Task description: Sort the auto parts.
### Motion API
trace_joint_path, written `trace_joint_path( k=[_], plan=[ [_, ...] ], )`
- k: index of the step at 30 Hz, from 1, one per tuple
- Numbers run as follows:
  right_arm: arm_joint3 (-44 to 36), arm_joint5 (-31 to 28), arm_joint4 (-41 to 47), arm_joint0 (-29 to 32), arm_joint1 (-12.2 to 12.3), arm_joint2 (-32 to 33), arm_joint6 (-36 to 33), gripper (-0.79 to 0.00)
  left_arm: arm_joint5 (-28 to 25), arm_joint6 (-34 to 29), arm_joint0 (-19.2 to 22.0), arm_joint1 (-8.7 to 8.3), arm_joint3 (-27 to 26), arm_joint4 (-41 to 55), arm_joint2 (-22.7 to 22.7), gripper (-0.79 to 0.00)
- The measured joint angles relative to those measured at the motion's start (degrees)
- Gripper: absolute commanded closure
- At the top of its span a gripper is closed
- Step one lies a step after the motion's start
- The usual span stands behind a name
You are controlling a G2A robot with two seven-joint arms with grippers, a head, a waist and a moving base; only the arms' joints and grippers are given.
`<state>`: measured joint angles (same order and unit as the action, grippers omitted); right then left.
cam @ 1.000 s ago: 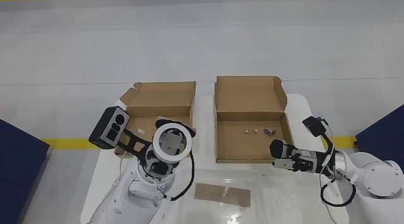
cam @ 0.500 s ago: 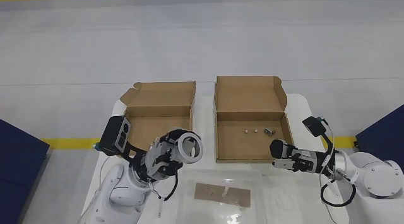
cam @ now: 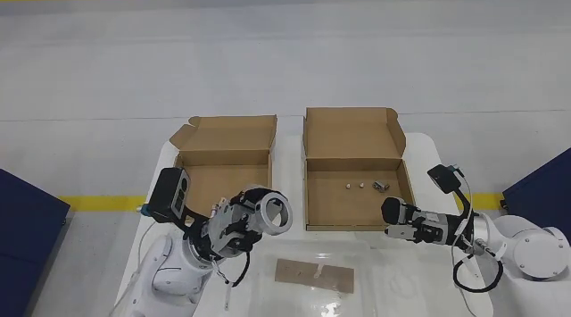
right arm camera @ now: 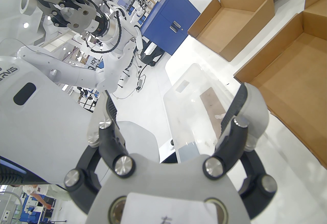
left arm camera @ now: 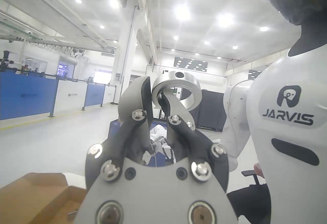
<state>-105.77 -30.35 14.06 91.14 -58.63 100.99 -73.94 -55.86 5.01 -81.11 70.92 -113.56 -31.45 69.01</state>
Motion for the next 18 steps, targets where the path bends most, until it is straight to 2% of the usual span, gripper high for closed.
trace_joint_path(
  k=[4,11,18],
  plan=[
    [0.0,0.0,0.0,0.0,0.0,0.0,0.0,-0.785,3.6,-5.4,0.0,-0.31,-0.2,-2.1,-0.1,0.000],
    [0.0,0.0,0.0,0.0,0.0,0.0,0.0,-0.785,9.8,-16.1,-1.2,-1.38,-1.0,-5.1,2.5,0.000],
    [0.0,0.0,0.0,0.0,0.0,0.0,0.0,-0.785,12.4,-19.2,-2.7,-2.01,-2.1,-7.3,4.9,0.000]
  ],
)
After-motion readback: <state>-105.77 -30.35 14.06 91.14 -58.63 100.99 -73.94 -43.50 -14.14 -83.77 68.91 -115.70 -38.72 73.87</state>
